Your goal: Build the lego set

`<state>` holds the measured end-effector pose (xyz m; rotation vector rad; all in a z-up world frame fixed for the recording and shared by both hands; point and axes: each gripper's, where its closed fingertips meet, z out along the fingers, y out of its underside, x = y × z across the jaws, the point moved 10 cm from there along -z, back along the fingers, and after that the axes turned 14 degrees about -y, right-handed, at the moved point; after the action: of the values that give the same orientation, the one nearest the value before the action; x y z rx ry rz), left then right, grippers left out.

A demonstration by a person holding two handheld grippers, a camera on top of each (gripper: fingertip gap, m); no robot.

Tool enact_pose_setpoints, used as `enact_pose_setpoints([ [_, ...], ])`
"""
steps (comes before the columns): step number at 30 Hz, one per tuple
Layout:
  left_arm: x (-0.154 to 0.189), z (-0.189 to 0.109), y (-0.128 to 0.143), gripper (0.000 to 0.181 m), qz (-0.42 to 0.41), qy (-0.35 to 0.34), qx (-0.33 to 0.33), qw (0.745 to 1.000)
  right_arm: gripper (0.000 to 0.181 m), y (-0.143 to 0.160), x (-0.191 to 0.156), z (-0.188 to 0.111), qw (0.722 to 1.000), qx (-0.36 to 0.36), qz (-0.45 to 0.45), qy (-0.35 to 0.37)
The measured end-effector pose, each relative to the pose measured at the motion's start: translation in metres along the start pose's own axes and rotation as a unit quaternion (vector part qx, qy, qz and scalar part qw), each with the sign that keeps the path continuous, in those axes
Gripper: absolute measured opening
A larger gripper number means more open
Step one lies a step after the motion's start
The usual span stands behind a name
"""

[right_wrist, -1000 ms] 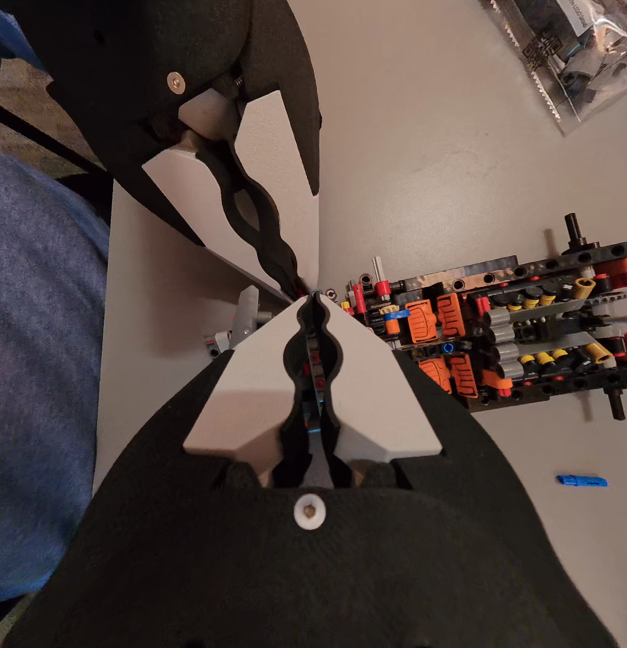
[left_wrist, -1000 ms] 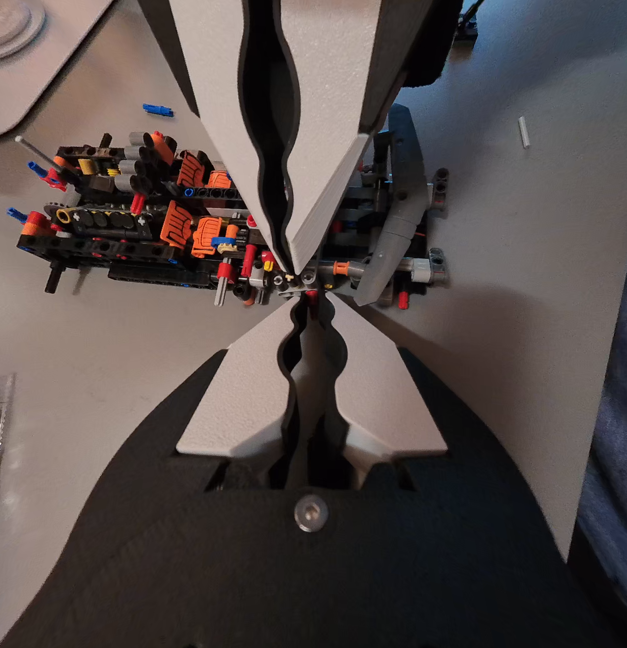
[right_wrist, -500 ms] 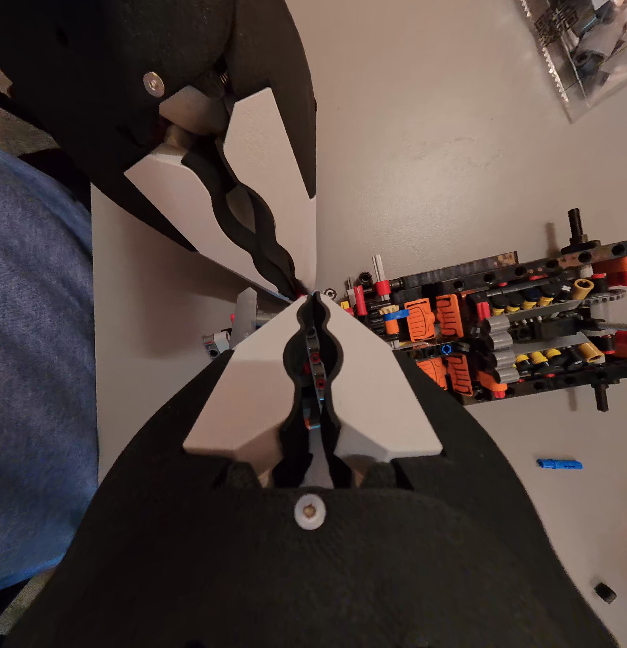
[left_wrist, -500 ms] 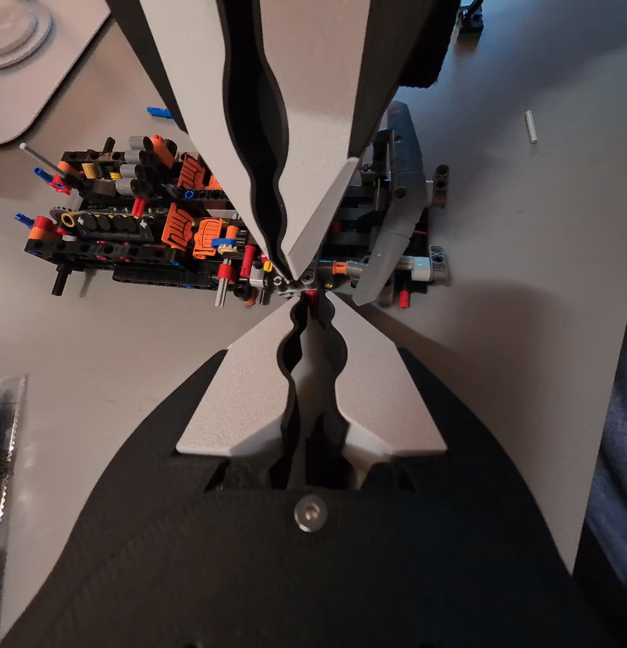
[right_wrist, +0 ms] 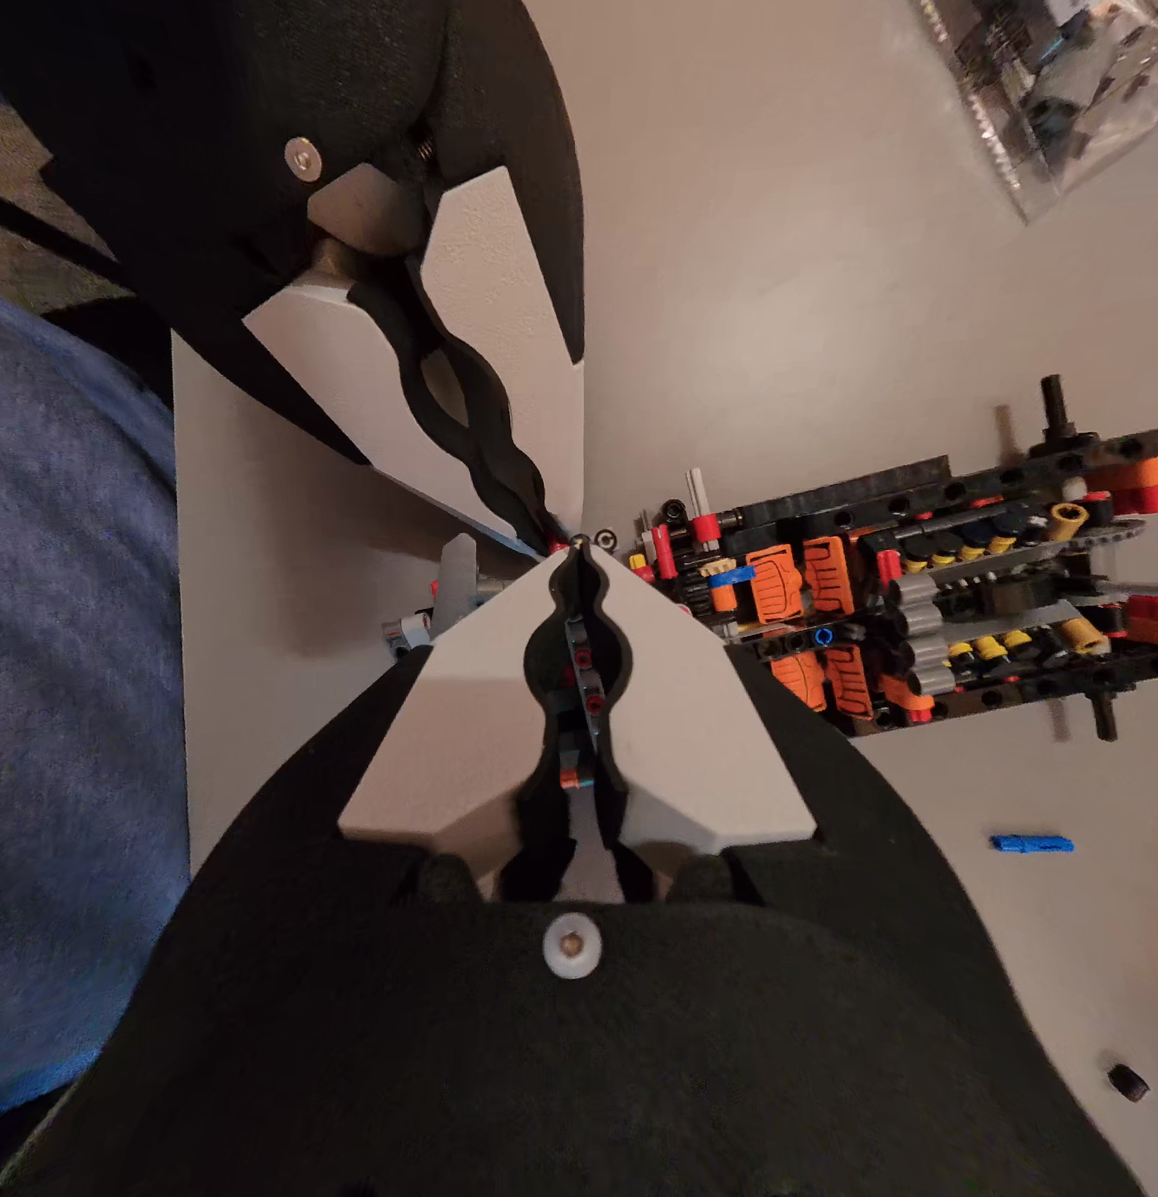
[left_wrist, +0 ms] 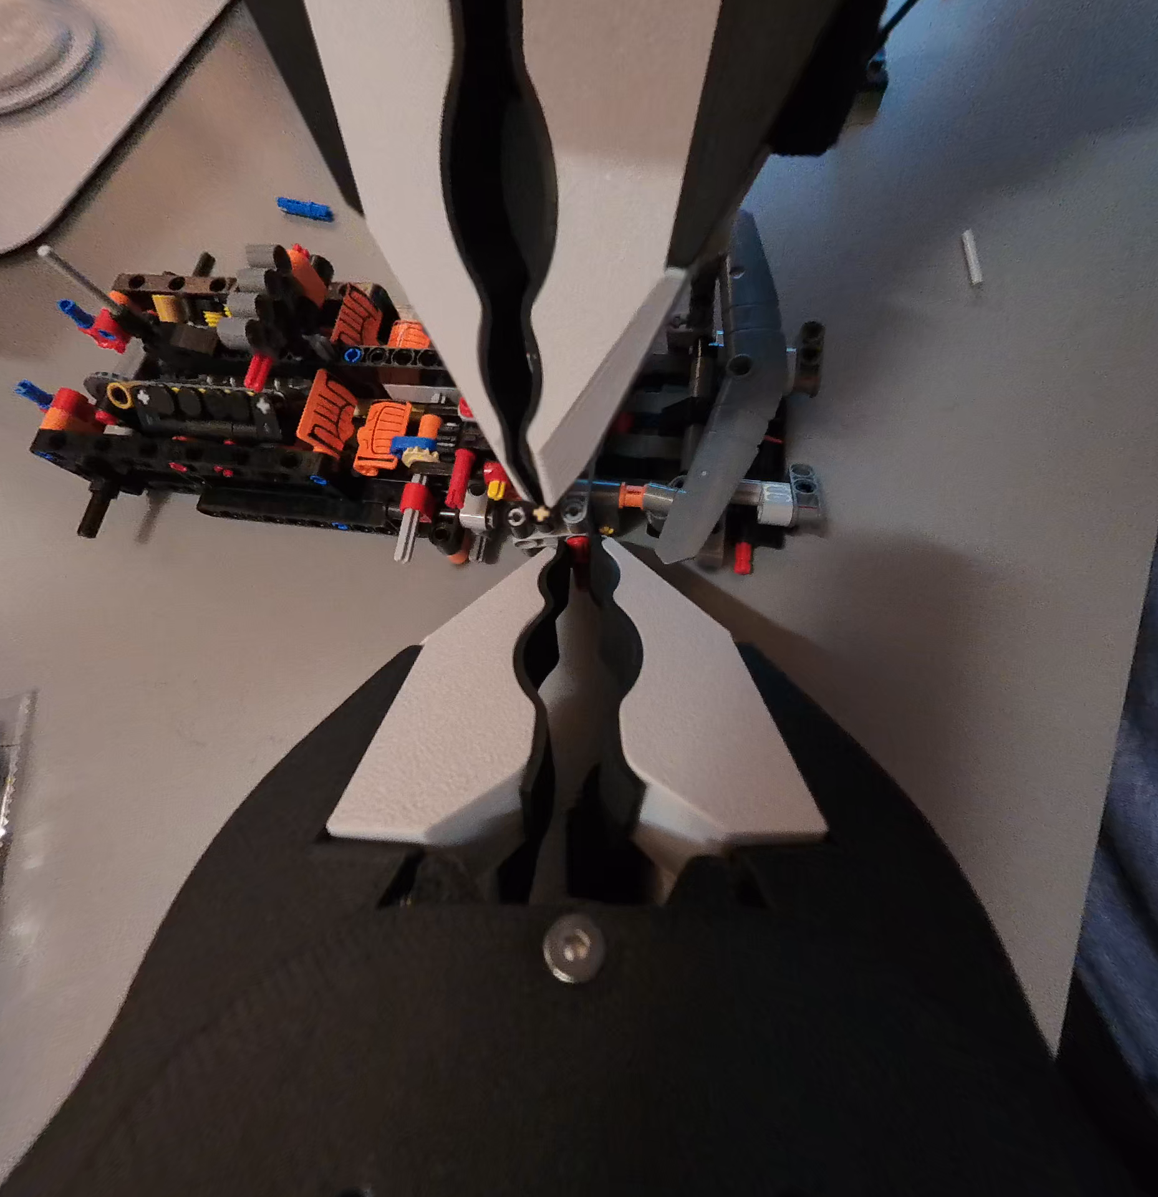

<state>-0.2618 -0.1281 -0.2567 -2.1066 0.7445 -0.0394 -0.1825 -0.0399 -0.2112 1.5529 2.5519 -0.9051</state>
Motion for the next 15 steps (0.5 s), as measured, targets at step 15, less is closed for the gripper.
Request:
enact_pose_setpoints([
  [15,0.0011,0.0003,-0.0006,0.004,0.009,0.009,0.004,1.000,0.000,-0.0067,-0.0006,0.0005,0.996,-0.066,-0.064,-0.001],
])
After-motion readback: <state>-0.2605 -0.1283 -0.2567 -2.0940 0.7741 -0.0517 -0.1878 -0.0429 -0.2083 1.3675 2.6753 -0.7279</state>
